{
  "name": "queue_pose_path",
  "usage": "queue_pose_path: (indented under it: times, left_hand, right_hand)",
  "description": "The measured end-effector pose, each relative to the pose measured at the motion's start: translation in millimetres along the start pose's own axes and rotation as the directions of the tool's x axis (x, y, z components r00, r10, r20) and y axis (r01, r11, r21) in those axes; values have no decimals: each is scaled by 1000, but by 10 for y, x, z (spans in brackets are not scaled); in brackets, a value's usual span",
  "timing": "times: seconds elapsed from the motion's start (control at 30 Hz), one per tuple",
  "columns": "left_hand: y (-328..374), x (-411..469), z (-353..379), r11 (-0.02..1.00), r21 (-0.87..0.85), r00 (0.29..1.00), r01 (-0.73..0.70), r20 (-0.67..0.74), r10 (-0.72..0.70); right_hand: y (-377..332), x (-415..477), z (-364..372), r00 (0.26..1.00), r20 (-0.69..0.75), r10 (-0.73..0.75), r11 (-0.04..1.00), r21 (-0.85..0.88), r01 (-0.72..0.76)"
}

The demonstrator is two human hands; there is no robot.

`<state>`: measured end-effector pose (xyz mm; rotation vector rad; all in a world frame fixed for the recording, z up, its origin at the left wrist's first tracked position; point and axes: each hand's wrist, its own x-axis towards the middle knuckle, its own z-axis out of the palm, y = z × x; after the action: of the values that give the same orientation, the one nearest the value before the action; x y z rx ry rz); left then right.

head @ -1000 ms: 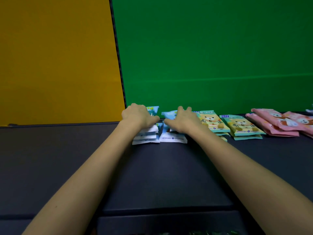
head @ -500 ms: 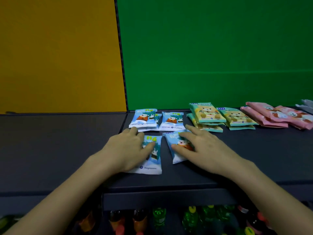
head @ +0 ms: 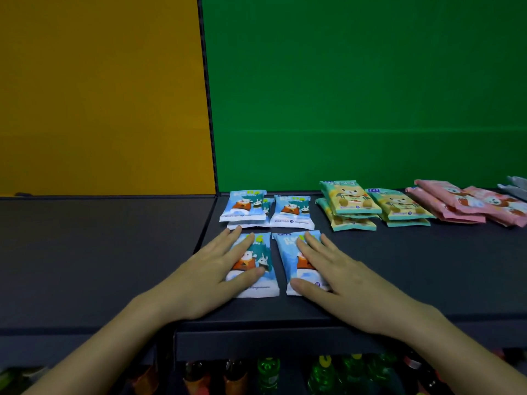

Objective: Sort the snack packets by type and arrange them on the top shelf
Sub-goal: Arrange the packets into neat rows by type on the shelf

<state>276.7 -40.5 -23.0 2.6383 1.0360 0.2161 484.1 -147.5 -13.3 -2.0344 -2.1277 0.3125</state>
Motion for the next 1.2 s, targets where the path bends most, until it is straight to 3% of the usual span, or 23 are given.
queue_pose_path:
  times: [0.1,0.17,0.23,0.3,0.4,0.5,0.8,0.97,1.2]
  left_hand:
    - [12,48,-121,999,-50,989,19,-147,-26]
    - [1,191,-259,994,-93,952,52,-298,-77]
    - [-31,443,-392,987,-102,924,125,-350,-153]
    - [-28,735,-461,966,-150,926,210,-286,-246]
    - [-13,1100,-430,908,-190,910,373,-115,-398]
    - [-4,1313,-383,871,-192,880,452,-65,-471]
    - [197,1484,-392,885,17,883,465,-79,-462]
    - [172,1596,-227,857,-96,843,506,-157,-515]
    - [170,1620,-250,836,-1,820,549,-194,-538]
  right_hand:
    - [15,79,-194,999,48,-1,995,95,-3]
    - [49,241,-351,999,-41,12,989,150,-6]
    - [98,486,-476,986,-159,47,989,144,-24]
    - [128,758,-541,977,-193,90,989,134,-65]
    - [139,1068,-521,980,-133,150,987,76,-141]
    - [189,1226,-414,977,-92,191,982,12,-191]
    - [313,1309,-283,982,-107,157,987,-6,-158]
    - [363,1324,-271,987,-99,129,991,-11,-131]
    - [392,1385,-250,994,-70,88,996,-8,-89]
